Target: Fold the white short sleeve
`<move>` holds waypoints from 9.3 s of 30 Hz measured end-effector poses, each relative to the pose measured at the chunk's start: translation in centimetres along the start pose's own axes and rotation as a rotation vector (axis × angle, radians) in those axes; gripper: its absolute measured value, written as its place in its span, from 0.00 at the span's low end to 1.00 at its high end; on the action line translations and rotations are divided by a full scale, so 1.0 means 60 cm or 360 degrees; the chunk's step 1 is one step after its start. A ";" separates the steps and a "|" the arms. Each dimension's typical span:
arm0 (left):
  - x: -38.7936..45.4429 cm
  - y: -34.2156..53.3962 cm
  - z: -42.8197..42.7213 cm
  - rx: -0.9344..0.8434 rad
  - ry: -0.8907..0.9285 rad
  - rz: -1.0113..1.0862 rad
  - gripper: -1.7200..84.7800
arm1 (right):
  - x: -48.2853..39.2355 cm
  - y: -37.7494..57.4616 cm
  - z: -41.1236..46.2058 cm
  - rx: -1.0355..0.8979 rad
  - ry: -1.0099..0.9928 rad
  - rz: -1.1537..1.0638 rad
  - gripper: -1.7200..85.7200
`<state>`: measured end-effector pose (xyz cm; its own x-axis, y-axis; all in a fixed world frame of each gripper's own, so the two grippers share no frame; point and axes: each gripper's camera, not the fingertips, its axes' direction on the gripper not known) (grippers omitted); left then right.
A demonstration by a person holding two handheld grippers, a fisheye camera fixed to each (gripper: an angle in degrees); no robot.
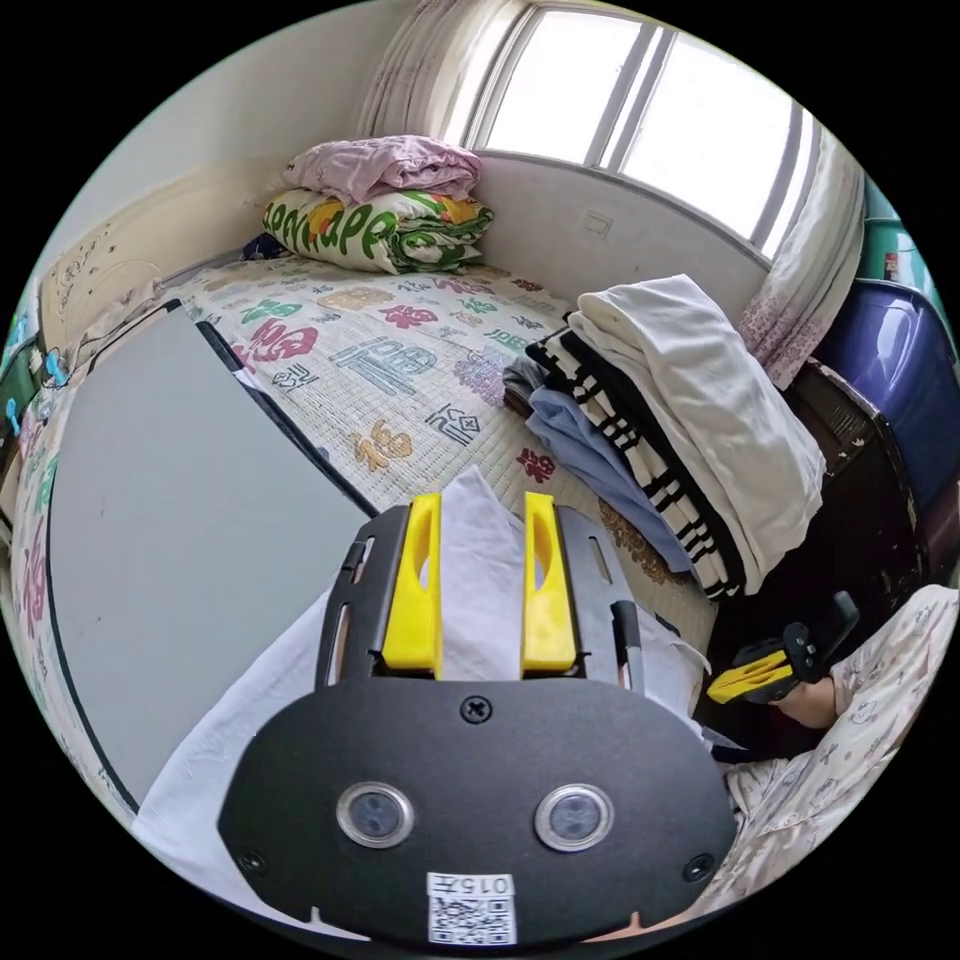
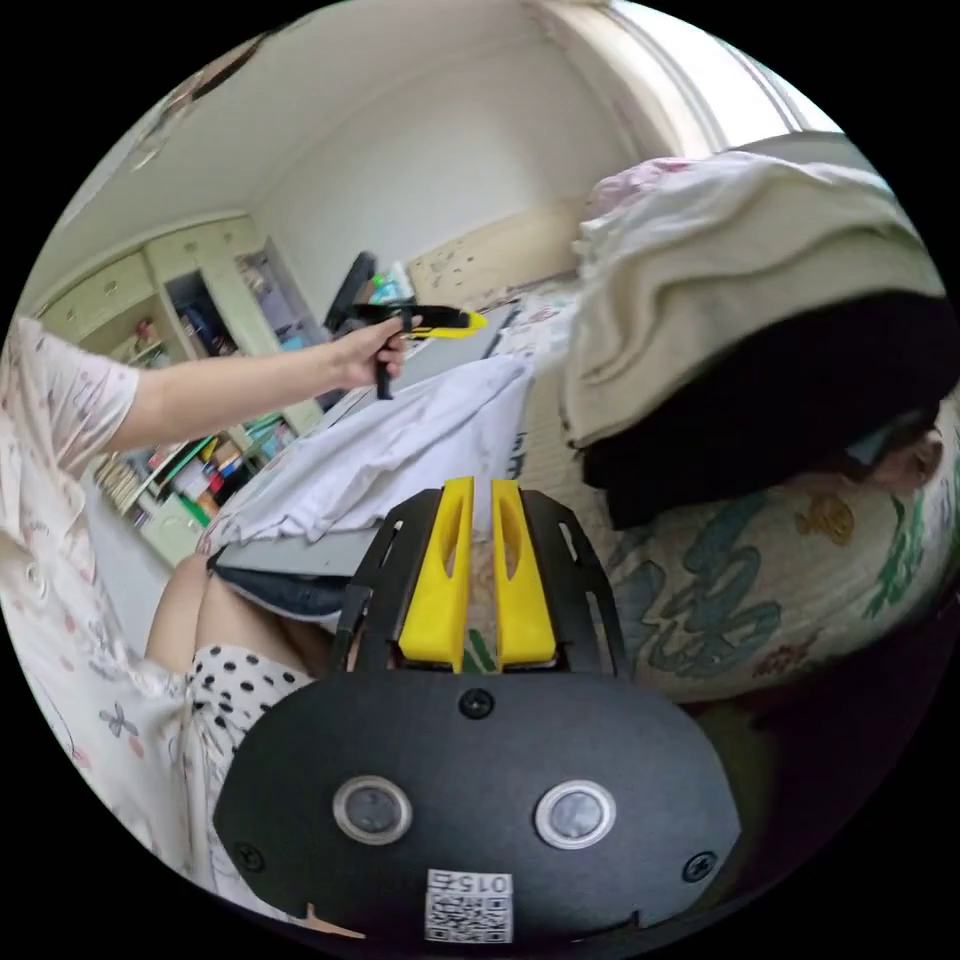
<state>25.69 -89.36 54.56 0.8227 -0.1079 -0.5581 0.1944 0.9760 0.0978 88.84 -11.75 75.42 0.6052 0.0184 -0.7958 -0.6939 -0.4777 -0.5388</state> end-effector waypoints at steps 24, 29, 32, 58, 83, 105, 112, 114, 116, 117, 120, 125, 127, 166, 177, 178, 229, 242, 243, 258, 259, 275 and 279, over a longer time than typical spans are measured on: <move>-0.013 -0.042 0.306 -0.0618 0.0016 -0.0062 0.08 | 0.070 0.132 0.162 -0.0181 0.0431 -0.0449 0.07; -0.018 0.002 0.277 -0.0501 0.0063 -0.0078 0.03 | 0.157 0.146 0.138 -0.0136 0.0286 -0.0203 0.02; -0.018 0.026 0.244 -0.0399 0.0083 -0.0100 0.02 | 0.186 0.151 0.105 -0.0056 0.0353 -0.0189 0.01; -0.312 0.811 -0.285 0.0512 0.0276 -0.0523 0.02 | -0.068 0.231 0.090 0.0089 -0.0870 -0.0858 0.02; -0.422 1.538 -0.167 0.0718 0.0232 -0.1195 0.10 | -0.250 0.363 0.449 -0.0849 -0.0920 -0.1274 0.08; -0.328 1.516 -0.039 0.0537 0.0256 -0.1006 0.13 | -0.119 -0.276 0.904 -0.1074 -0.0392 -0.1415 0.21; -0.302 1.471 -0.017 0.0444 0.0288 -0.0883 0.07 | -0.182 -0.347 0.947 -0.1168 -0.0365 -0.1446 0.07; -0.272 1.454 -0.034 0.0571 0.0326 -0.0801 0.05 | -0.197 -0.365 0.932 -0.1155 -0.0389 -0.1461 0.04; -0.253 1.437 -0.041 0.0597 0.0355 -0.0746 0.04 | -0.208 -0.393 0.909 -0.1118 -0.0441 -0.1467 0.02; -0.247 1.425 -0.042 0.0590 0.0380 -0.0722 0.03 | -0.208 -0.403 0.905 -0.1119 -0.0457 -0.1443 0.02; -0.257 1.385 -0.029 0.0534 0.0328 -0.0767 0.03 | -0.194 -0.462 0.903 -0.1166 -0.0526 -0.1286 0.01; -0.317 1.307 0.078 0.0151 0.0263 -0.0879 0.02 | -0.208 -0.512 0.954 -0.1299 -0.0427 -0.1212 0.01; -0.332 1.290 0.107 0.0092 0.0228 -0.0888 0.02 | -0.228 -0.515 0.970 -0.1320 -0.0388 -0.1232 0.01; -0.566 1.317 -0.149 0.0169 0.0128 -0.0704 0.13 | -0.346 -0.506 0.979 -0.1149 -0.0890 -0.0310 0.14; -0.521 1.393 -0.534 0.0704 0.0226 -0.0545 0.02 | -0.443 -0.338 0.701 -0.0664 -0.1074 -0.0438 0.05; -0.503 1.394 -0.566 0.0743 0.0206 -0.0508 0.02 | -0.470 -0.312 0.629 -0.0549 -0.1095 -0.0525 0.04; -0.169 1.489 -1.569 0.1461 -0.0103 0.0276 0.02 | -0.923 0.561 0.109 0.0373 -0.1004 -0.1171 0.03; -0.085 0.874 -1.271 0.1446 0.0624 0.0709 0.02 | -0.781 0.506 -0.119 0.0945 0.0320 -0.1063 0.03; -0.076 0.824 -1.243 0.1452 0.0663 0.0713 0.02 | -0.772 0.496 -0.118 0.0947 0.0344 -0.1058 0.03; -0.237 0.216 -0.625 0.0816 0.0358 -0.0019 0.02 | -0.340 -0.071 0.543 -0.0098 0.0953 -0.0615 0.05; -0.259 0.179 -0.562 0.0733 0.0335 -0.0101 0.02 | -0.282 -0.104 0.609 -0.0205 0.0950 -0.0511 0.05; -0.285 0.078 -0.393 0.0674 0.0438 -0.0379 0.04 | -0.118 -0.055 0.717 0.0219 0.1459 -0.0943 0.07; -0.288 0.196 -0.536 0.0900 0.0430 -0.0411 0.07 | -0.059 -0.069 0.636 0.0305 0.1250 -0.0807 0.08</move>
<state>-3.45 -69.93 38.86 0.5642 -0.2015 -0.8007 0.6769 0.6681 0.3089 74.69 23.69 69.89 0.8923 -0.4444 -0.0798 -0.2869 -0.4215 -0.8603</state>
